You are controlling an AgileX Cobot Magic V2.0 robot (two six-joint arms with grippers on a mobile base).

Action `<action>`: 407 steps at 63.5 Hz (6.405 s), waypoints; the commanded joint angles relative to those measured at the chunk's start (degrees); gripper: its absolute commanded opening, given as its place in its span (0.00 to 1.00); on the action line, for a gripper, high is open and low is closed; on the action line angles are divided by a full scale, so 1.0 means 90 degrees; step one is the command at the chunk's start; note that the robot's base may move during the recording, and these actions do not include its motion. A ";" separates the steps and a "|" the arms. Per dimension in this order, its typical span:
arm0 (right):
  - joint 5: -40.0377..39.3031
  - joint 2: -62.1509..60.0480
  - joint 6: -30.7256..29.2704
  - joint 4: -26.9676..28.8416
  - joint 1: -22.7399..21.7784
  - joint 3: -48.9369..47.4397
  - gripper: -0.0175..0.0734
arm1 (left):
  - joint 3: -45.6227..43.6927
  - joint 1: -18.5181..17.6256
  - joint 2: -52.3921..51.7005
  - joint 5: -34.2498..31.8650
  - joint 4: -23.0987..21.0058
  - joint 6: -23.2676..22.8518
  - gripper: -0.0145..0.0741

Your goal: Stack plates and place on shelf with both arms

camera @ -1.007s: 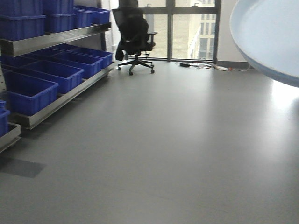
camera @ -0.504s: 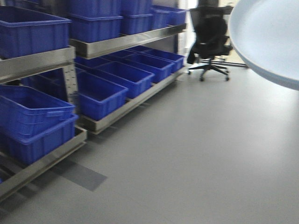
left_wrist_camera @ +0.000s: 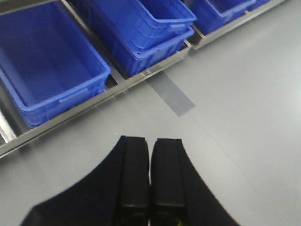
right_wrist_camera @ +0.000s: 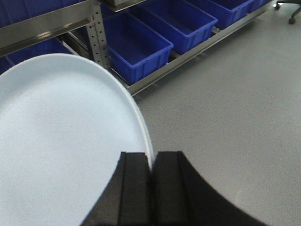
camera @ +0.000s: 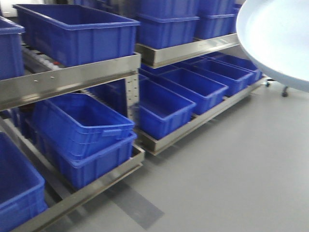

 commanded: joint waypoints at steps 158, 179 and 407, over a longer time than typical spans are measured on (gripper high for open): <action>-0.1244 0.0349 -0.0013 -0.0059 -0.0027 -0.0300 0.26 | -0.0181 0.0005 0.0041 -0.0466 0.0025 -0.0040 0.26; -0.1954 0.3067 -0.0013 -0.0059 -0.0027 -0.2403 0.26 | -0.0181 0.0005 0.0041 -0.0466 0.0025 -0.0040 0.26; -0.2794 -0.3741 -0.0741 0.0998 -0.0662 0.3906 0.25 | -0.0181 0.0005 0.0041 -0.0453 0.0025 -0.0040 0.26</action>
